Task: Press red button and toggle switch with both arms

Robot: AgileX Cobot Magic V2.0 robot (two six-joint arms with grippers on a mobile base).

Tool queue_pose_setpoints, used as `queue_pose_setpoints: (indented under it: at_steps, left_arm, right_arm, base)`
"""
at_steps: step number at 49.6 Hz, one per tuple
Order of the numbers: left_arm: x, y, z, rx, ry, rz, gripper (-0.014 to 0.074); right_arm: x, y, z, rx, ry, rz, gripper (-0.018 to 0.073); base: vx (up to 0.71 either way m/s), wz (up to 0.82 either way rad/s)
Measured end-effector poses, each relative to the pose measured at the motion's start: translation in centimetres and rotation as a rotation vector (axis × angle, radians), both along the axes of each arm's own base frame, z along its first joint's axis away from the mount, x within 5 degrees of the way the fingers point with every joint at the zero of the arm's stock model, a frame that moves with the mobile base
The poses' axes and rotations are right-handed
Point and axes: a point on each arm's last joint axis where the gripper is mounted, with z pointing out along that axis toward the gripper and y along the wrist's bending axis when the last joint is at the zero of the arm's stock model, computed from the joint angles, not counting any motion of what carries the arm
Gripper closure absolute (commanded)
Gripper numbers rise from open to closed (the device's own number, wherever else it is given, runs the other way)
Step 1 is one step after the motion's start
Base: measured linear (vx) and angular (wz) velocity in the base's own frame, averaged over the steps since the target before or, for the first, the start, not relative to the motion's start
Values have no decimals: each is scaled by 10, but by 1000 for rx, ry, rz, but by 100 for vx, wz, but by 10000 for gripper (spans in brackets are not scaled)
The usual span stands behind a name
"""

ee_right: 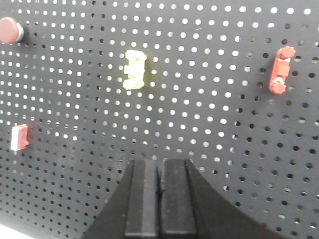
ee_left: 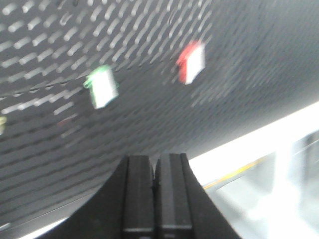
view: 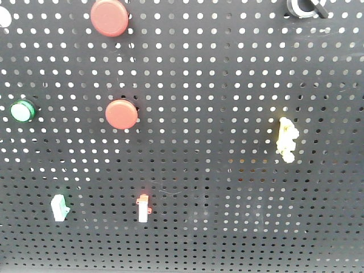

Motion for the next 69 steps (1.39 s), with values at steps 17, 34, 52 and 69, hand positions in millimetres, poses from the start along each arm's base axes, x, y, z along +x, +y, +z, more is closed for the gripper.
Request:
queue_pose_setpoints:
  at_steps: [17,34,52,69]
  left_arm:
    - [8,20,-70,-219,41,324,594]
    - [8,22,-62,-251,-41,330,594]
    - [8,19,-62,-248,-40,286,594]
    - [8,19,-62,-248,-40,286,594]
  right_arm:
    - [0,0,0,0,1,0,562]
    - [0,0,-1,0,4,0,562]
    - [0,0,-1,0,4,0,562]
    - [0,0,-1,0,4,0,562]
  base:
    - [0,0]
    - [0,0]
    - [0,0]
    - [0,0]
